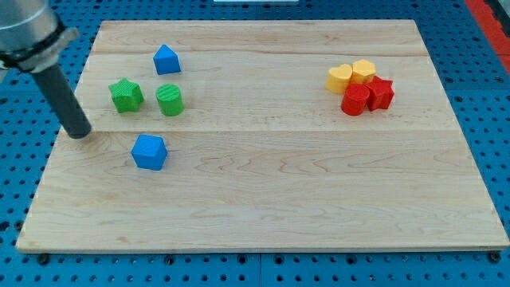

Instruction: Slightly push the green star towards the green circle

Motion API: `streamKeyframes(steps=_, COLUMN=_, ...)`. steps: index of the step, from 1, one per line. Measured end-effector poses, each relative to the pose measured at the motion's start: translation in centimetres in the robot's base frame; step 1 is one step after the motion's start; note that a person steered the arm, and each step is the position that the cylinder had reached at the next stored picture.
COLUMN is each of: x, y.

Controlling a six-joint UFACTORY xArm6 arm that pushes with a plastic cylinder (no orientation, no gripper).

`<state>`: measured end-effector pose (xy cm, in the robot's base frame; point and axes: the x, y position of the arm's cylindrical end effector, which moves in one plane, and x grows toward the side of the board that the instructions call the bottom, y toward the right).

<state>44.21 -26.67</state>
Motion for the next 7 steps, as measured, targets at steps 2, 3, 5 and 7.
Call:
streamKeyframes(steps=2, x=-2.8, y=-1.1)
streamKeyframes(steps=3, x=-4.2, y=-0.8)
streamKeyframes(steps=5, x=-7.7, y=1.2)
streamKeyframes(steps=7, x=-5.1, y=3.9)
